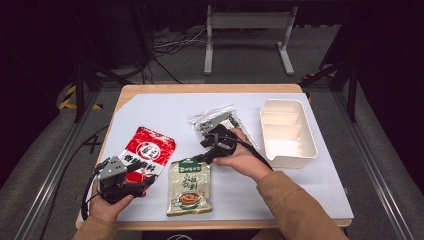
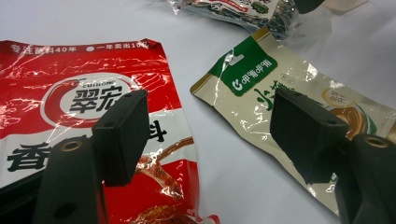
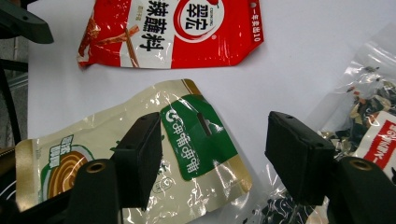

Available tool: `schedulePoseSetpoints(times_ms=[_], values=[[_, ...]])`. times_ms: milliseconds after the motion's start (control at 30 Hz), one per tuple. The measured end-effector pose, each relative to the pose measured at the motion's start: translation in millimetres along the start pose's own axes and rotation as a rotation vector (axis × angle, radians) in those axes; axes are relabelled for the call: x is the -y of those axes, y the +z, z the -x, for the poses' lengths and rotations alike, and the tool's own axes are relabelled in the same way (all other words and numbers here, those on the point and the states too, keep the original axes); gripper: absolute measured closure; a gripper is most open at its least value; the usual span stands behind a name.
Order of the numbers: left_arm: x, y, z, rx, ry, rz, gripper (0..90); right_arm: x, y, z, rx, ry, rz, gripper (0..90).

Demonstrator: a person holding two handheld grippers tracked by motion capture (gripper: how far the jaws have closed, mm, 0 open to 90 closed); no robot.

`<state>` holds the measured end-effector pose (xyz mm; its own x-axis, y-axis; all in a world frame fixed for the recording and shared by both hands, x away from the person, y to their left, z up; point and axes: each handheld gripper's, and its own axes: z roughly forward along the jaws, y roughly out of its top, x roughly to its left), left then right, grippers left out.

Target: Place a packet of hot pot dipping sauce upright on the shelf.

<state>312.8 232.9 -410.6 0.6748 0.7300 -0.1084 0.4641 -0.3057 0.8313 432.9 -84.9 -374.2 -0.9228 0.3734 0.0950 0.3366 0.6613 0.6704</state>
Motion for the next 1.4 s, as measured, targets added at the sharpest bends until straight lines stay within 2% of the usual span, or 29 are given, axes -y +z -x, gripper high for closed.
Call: schedulePoseSetpoints(times_ms=[333,733,933,1233,1400], values=[[3.3,-2.9,0.6,-0.005,-0.008,-0.008,29.6,2.9,21.7,6.3,-0.027,0.009,-0.049,35.3],[2.1,0.5,0.2,0.004,0.007,-0.018,29.4,9.6,40.5,11.2,-0.057,0.031,-0.115,34.3],[1.5,3.3,1.4,0.014,0.005,-0.02,28.9,12.5,45.1,13.7,-0.071,0.038,-0.138,33.6],[1.5,5.0,2.2,0.017,0.005,-0.035,28.3,14.8,48.5,12.8,-0.119,0.061,-0.167,33.3],[1.6,5.4,1.7,0.016,0.008,-0.035,28.1,13.6,44.3,9.8,-0.116,0.057,-0.158,34.5]])
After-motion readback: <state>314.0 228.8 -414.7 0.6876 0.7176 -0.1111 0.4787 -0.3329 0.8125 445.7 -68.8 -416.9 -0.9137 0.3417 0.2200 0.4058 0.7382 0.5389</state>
